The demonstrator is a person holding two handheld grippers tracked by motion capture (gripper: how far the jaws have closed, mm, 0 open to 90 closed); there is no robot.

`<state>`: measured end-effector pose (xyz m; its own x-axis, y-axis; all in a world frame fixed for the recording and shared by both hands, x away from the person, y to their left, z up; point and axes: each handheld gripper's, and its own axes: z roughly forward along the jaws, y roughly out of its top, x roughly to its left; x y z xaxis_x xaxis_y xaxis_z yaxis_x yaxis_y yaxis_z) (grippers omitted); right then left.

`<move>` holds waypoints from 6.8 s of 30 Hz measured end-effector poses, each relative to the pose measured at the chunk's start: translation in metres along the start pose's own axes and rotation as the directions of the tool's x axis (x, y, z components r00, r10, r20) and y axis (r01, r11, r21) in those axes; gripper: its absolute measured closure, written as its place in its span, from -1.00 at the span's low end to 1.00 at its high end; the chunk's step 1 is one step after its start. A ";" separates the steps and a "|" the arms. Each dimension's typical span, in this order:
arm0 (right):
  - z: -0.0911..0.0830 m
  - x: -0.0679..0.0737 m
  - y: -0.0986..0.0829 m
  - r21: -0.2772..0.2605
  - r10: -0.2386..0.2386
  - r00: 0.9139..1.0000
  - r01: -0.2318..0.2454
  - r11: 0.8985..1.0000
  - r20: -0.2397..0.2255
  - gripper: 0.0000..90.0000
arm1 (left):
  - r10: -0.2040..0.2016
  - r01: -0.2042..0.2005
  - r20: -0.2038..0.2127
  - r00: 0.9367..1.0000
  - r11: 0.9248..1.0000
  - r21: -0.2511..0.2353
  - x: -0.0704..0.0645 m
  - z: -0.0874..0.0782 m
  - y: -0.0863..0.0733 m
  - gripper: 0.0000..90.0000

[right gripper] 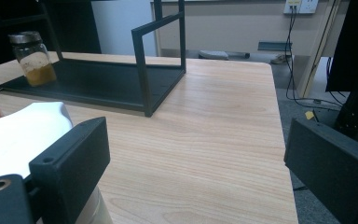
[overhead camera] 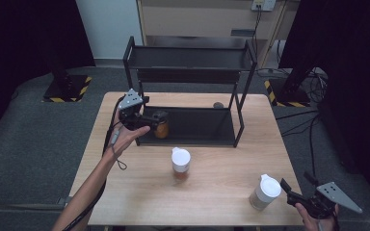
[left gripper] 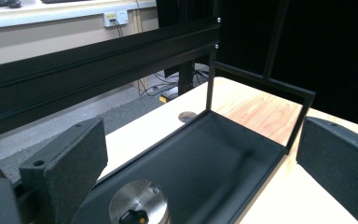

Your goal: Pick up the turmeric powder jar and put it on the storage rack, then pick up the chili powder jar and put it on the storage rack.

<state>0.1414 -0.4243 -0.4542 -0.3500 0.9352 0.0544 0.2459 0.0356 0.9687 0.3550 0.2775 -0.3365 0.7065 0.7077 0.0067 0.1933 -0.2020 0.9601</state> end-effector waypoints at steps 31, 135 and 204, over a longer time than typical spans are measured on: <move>0.000 0.001 0.001 0.006 -0.005 1.000 0.005 1.000 0.001 -0.85 | 0.006 0.002 0.101 0.995 0.997 -0.081 -0.013 -0.095 -0.040 -0.98; 0.002 0.003 0.003 0.015 -0.013 1.000 0.013 1.000 0.004 -0.86 | -0.046 0.033 -0.128 0.991 0.994 -0.102 -0.053 -0.154 -0.200 -1.00; 0.120 0.117 0.127 0.020 -0.122 0.909 0.141 0.990 -0.399 -0.89 | -0.068 0.061 -0.088 0.994 0.995 -0.077 -0.047 -0.151 -0.200 -1.00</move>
<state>0.2397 -0.2682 -0.3539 -0.7087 0.7049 0.0283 0.2121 0.1746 0.9615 0.1806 0.3869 -0.4862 0.6295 0.7763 -0.0340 0.1832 -0.1058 0.9774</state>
